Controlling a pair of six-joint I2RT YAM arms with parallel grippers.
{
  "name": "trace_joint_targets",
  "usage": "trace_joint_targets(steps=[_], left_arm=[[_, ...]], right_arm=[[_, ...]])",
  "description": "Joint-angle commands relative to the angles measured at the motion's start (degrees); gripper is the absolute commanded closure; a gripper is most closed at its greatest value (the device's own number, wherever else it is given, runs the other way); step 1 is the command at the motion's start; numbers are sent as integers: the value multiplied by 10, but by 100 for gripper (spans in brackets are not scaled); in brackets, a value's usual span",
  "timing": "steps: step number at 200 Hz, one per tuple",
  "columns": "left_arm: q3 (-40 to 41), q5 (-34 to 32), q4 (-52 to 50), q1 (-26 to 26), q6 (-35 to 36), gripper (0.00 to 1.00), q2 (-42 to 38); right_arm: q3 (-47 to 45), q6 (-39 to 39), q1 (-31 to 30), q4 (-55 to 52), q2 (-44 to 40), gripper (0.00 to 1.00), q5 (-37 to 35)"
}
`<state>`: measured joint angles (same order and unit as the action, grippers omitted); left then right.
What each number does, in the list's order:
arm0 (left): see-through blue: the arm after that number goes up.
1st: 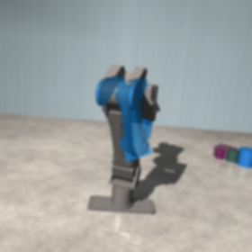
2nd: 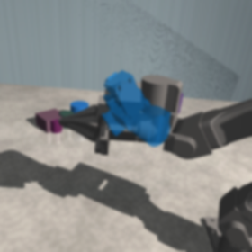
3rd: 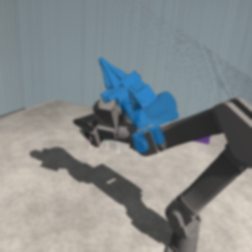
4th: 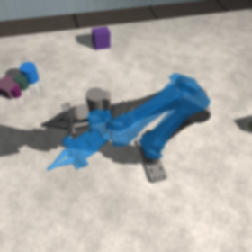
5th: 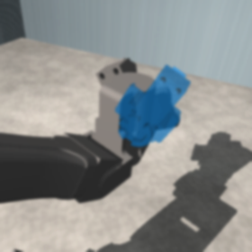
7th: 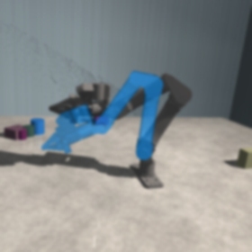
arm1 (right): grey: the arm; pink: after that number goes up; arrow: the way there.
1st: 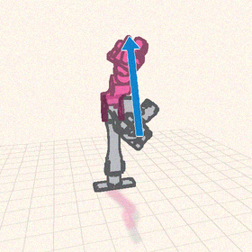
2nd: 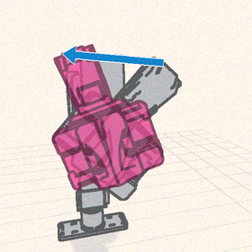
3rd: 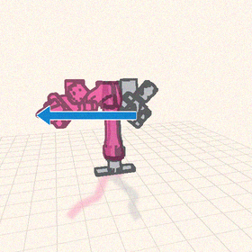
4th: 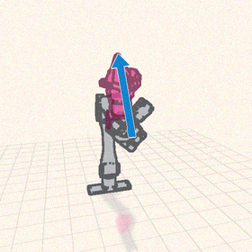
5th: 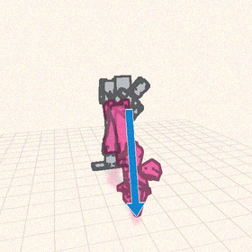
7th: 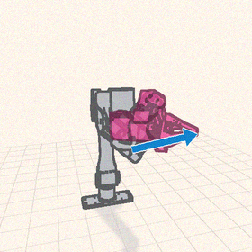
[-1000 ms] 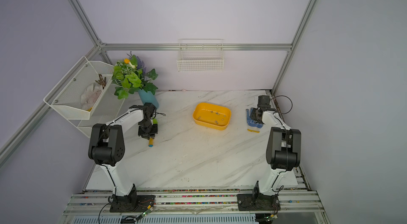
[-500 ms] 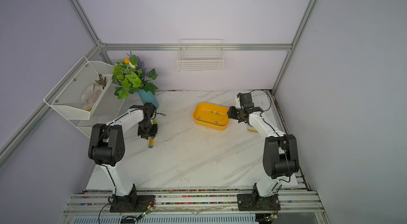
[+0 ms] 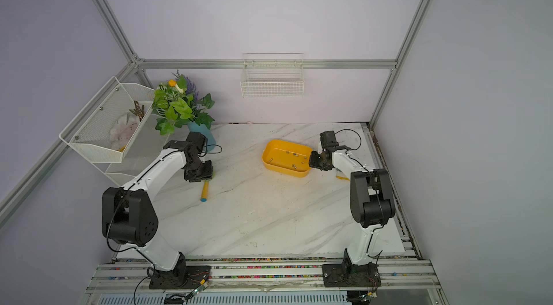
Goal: Take out the screws from the storage box
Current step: Move the storage box to the center of the board.
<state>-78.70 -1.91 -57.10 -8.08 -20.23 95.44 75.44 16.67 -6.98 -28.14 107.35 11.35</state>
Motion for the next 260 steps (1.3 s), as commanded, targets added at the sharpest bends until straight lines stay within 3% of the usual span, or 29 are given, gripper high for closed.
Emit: trace_joint_targets(steps=[1, 48, 110, 182, 217, 260], left_arm=[[23, 25, -4, -10, -16, 53, -17], [23, 74, 26, -39, -37, 54, -20], [37, 108, 45, -55, -56, 54, -35], [86, 206, 162, -137, -164, 50, -80], [132, 201, 175, -155, -185, 50, -83], [180, 207, 209, -172, -211, 50, -99]], right_arm=[[16, -17, -3, -14, 6, 67, 1], [-3, -30, -11, -20, -9, 85, 8], [-55, -26, -45, -54, -78, 93, 9], [-188, 33, -117, -59, -215, 95, 22], [-246, 61, -137, -28, -243, 93, 30], [-248, 61, -147, -31, -254, 73, 32]])
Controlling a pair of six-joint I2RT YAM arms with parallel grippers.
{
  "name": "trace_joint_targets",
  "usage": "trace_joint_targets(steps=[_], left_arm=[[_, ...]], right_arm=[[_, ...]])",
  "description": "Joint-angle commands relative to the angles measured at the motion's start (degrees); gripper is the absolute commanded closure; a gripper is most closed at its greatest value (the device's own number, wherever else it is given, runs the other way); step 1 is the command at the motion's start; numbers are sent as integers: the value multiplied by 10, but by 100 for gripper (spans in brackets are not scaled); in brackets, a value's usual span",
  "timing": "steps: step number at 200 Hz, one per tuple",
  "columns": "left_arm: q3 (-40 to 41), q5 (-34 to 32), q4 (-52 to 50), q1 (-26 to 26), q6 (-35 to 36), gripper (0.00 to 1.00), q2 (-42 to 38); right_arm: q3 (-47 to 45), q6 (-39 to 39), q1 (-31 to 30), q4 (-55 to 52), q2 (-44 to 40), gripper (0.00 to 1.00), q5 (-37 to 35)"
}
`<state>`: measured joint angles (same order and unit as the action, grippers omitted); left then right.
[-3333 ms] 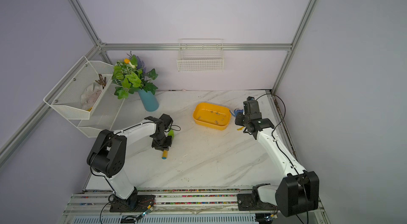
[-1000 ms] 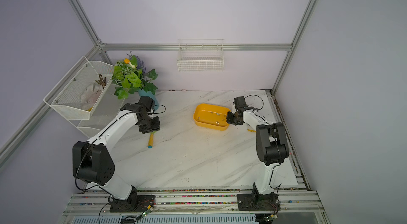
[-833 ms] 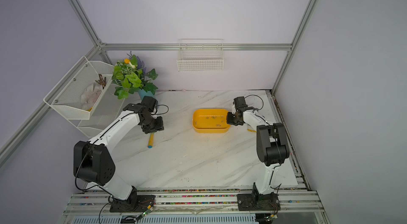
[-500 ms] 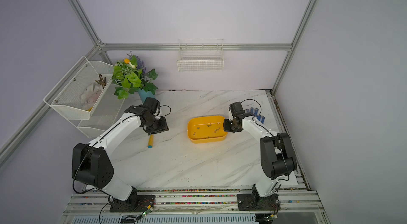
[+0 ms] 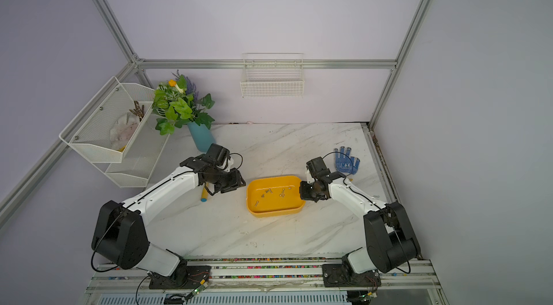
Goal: Take out the screws from the storage box
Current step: Move the storage box to the center of the board.
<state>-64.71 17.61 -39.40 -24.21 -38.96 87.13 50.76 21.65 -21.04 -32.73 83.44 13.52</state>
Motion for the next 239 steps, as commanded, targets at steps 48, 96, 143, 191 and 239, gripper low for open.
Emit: trace_joint_targets(steps=[48, 96, 143, 191, 239], left_arm=[[59, 24, 71, -38, -51, 51, 2], [53, 23, 43, -46, -36, 59, 24], [92, 6, 27, -64, -46, 53, -13], [120, -10, 60, -102, -93, 51, -46], [142, 3, 66, -114, -111, 58, -25]], right_arm=[[21, 18, -7, -6, -51, 63, 11], [67, 13, -7, -40, -72, 62, 9], [59, 13, -7, -45, -84, 61, 14], [72, 14, -7, -51, -96, 62, 20], [87, 20, -7, -62, -112, 62, 27]])
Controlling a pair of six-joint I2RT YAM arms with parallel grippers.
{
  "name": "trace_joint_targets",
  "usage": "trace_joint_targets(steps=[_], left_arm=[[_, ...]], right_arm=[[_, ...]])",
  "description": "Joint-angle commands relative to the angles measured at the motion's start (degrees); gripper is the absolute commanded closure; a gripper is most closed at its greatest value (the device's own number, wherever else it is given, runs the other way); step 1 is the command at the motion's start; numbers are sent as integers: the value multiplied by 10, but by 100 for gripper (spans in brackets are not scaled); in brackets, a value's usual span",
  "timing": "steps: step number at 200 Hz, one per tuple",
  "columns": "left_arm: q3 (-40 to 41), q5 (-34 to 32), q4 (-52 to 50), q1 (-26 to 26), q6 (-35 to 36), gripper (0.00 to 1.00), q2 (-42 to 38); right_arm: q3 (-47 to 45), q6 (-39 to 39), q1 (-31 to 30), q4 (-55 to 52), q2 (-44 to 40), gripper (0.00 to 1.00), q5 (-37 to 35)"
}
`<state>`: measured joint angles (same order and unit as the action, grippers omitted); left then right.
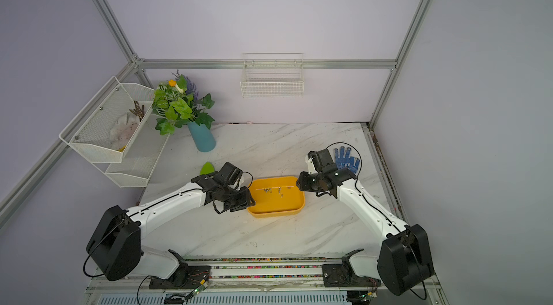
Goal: Take out the screws from the storage box
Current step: Move the storage box to the center of the board, then pick up the storage box at the center of the board.
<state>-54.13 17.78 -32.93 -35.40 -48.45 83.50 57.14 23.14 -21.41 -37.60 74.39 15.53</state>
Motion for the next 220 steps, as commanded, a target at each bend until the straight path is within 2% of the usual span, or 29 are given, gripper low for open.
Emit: trace_joint_targets(steps=[1, 27, 45, 80, 96, 152, 171, 184, 220], left_arm=[[36, 1, 1, -2, -17, 58, 12], [26, 12, -3, -2, -12, 60, 32], [15, 15, -12, -9, -7, 55, 37], [26, -17, -38, -13, -16, 51, -15], [44, -15, -6, -13, -26, 50, -20], [31, 10, 8, -20, -26, 52, 33], [29, 18, 11, -21, -24, 59, 41], [28, 20, 14, -23, -24, 69, 40], [28, 45, 23, -23, -24, 86, 40]], right_arm=[[24, 5, -3, -13, -21, 62, 8], [31, 7, -4, -17, -26, 62, 11], [31, 7, -4, -18, -27, 62, 13], [29, 3, -4, -19, -30, 63, 11], [26, 1, -3, -16, -29, 63, 11], [24, 5, -3, -13, -36, 64, 13], [25, 7, -3, -13, -39, 65, 14], [23, 8, -3, -13, -41, 65, 16], [19, 5, -4, -17, -46, 65, 11]])
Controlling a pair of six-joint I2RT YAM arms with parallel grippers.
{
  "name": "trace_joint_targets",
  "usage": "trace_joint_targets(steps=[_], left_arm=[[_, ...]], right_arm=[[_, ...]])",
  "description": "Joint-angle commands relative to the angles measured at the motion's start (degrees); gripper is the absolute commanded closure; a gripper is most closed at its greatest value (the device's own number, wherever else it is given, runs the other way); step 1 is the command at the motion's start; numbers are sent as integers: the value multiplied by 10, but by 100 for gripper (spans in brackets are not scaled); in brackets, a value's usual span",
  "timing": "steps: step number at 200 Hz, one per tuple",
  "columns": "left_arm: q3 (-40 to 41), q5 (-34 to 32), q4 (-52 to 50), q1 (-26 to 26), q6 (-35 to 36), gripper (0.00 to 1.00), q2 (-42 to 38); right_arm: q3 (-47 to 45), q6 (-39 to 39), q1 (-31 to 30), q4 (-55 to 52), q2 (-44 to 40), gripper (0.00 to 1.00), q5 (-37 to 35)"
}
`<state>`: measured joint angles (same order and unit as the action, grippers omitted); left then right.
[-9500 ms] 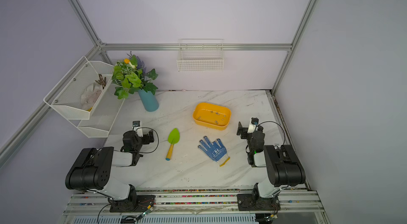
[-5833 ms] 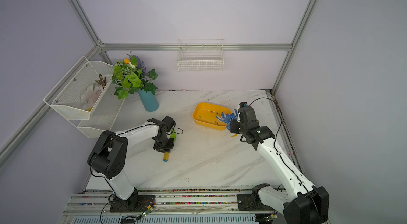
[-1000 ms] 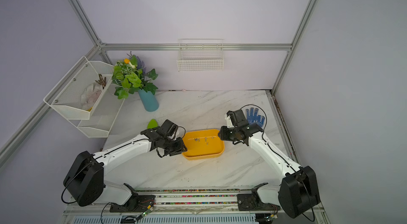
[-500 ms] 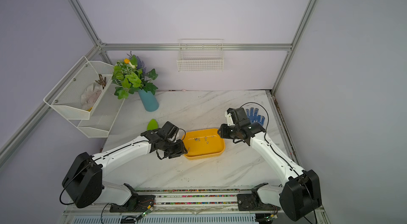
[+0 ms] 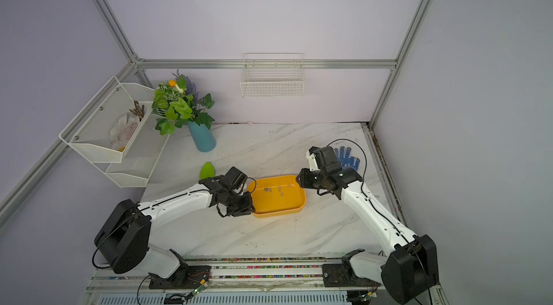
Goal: Take out the screws from the storage box
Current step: Pick up the storage box at the center of the board.
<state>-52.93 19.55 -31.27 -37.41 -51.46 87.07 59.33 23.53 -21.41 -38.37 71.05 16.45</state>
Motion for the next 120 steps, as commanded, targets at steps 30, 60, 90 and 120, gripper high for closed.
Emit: trace_joint_targets(steps=[30, 60, 90, 120], left_arm=[[30, 49, 16, -1, -6, 94, -19], [25, 61, 1, -1, -5, 93, -22], [-4, 57, -58, 7, 1, 90, -23], [-47, 83, -121, 9, 31, 93, -15]], right_arm=[[-1, -3, -4, -18, -14, 66, 5], [-6, -3, -5, -25, -3, 66, 65], [8, -23, -23, -57, -4, 67, 107], [12, -42, -35, -91, 15, 67, 126]])
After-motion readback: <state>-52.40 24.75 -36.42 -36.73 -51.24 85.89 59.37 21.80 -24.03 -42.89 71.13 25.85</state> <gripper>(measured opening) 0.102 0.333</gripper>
